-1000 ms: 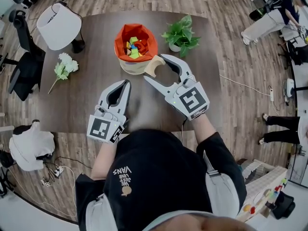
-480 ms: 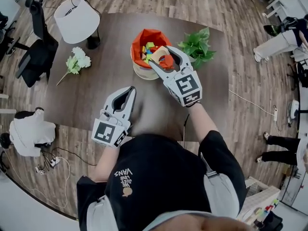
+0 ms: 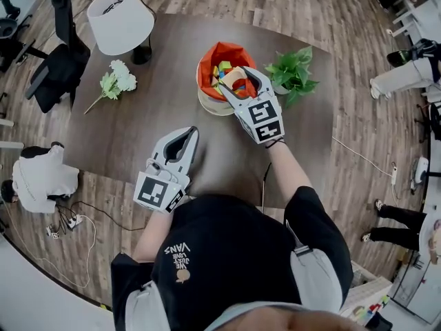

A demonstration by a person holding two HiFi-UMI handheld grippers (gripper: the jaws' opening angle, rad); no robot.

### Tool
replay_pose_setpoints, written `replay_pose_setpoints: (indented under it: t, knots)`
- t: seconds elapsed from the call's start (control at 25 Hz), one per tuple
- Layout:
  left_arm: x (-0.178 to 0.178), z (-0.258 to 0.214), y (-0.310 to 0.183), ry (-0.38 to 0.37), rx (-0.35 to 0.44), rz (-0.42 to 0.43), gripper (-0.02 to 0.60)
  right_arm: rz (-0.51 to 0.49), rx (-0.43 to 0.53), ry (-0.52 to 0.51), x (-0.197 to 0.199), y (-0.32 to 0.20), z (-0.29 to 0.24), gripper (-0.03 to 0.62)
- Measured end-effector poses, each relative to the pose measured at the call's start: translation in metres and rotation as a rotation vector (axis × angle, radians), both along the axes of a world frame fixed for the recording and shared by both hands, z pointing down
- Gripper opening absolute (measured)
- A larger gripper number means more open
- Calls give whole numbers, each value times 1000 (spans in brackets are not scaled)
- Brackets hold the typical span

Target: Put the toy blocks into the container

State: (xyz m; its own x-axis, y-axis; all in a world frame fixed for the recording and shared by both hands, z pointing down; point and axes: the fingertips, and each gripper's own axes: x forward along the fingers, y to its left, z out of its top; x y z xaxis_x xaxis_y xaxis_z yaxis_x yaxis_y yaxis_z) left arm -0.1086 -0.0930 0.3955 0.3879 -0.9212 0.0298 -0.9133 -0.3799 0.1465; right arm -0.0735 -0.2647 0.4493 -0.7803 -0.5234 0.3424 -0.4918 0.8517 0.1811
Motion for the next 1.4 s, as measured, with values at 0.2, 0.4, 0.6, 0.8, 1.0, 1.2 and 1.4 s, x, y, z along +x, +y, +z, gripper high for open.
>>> replay_pose_setpoints:
  t: [0.2, 0.4, 0.6, 0.8, 1.0, 1.2, 1.4]
  knots:
    - [-6, 2, 2, 2, -6, -19, 11, 15, -29, 36, -2, -5, 12, 308]
    - [-3, 1, 2, -1, -4, -18, 11, 20, -29, 17, 1, -5, 8, 308]
    - [0, 0, 3, -7, 1, -7, 11, 26, -21, 0, 5, 0, 4, 308]
    - [3, -4, 5, -13, 10, 4, 11, 22, 6, -41, 7, 8, -12, 308]
    - [7, -7, 6, -14, 21, 20, 11, -9, 13, -123, 8, 23, -40, 307]
    - [8, -10, 8, -10, 33, 33, 11, 22, 99, -169, 22, 40, -68, 66]
    - [14, -14, 8, -8, 44, 65, 11, 16, 140, -192, 32, 61, -87, 31]
